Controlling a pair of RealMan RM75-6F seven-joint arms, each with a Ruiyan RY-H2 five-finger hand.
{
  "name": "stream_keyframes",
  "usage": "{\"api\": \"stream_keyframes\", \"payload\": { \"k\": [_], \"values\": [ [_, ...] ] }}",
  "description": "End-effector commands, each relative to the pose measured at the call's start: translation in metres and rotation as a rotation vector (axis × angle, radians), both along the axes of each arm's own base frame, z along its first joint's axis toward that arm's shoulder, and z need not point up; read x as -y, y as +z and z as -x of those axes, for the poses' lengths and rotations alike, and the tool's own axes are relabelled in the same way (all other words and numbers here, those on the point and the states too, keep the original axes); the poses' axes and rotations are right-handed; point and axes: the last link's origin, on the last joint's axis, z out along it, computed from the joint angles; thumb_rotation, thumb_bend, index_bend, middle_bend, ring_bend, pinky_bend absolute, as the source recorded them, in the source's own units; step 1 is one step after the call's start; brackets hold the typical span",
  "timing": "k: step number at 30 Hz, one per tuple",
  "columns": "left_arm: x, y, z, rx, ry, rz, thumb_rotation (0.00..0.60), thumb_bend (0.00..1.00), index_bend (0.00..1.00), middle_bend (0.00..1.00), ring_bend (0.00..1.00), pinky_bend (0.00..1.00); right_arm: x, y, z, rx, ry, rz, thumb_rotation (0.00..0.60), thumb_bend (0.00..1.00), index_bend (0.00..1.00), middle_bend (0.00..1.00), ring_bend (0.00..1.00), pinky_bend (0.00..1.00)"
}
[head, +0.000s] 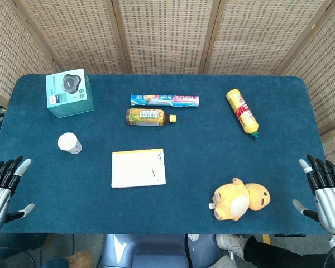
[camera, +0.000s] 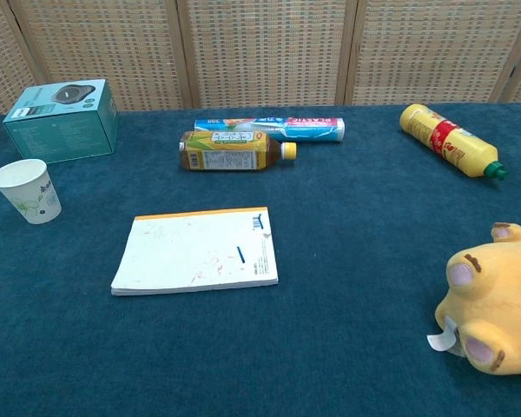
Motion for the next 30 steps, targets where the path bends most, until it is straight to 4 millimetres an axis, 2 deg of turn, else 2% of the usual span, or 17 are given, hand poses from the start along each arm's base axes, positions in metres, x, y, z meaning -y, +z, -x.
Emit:
{"api": "stream_keyframes", "payload": {
  "k": [1,4,7,15,21,24,30],
  "values": [
    [-0.001,0.000,0.001,0.001,0.005,0.004,0.600,0.12,0.00,0.00,0.00,0.00,0.000,0.000,0.000,0.000,-0.001,-0.001,0.600,0.00,0.00,0.00,0.00,0.00],
    [-0.005,-0.002,0.003,-0.002,0.018,0.013,0.600,0.12,0.00,0.00,0.00,0.00,0.000,0.000,0.000,0.001,-0.004,-0.003,0.600,0.00,0.00,0.00,0.00,0.00],
    [-0.017,-0.004,0.005,-0.011,0.023,0.024,0.600,0.12,0.00,0.00,0.00,0.00,0.001,0.000,0.000,0.005,-0.007,-0.008,0.600,0.00,0.00,0.00,0.00,0.00],
    [-0.113,-0.017,0.022,-0.058,0.067,0.084,0.600,0.12,0.00,0.00,0.00,0.00,0.006,-0.001,0.002,0.002,-0.030,-0.013,0.600,0.00,0.00,0.00,0.00,0.00],
    [-0.170,-0.035,0.029,-0.043,0.063,0.140,0.600,0.12,0.00,0.00,0.00,0.00,0.012,-0.007,0.006,-0.012,-0.065,-0.026,0.600,0.00,0.00,0.00,0.00,0.00],
    [-0.187,-0.046,0.033,-0.061,0.076,0.177,0.600,0.12,0.00,0.00,0.00,0.00,0.014,-0.010,0.007,-0.025,-0.076,-0.030,0.600,0.00,0.00,0.00,0.00,0.00],
    [-0.206,-0.067,0.038,-0.107,0.101,0.221,0.600,0.12,0.00,0.00,0.00,0.01,0.017,-0.014,0.010,-0.039,-0.093,-0.031,0.600,0.00,0.00,0.00,0.00,0.00]
  ]
}}
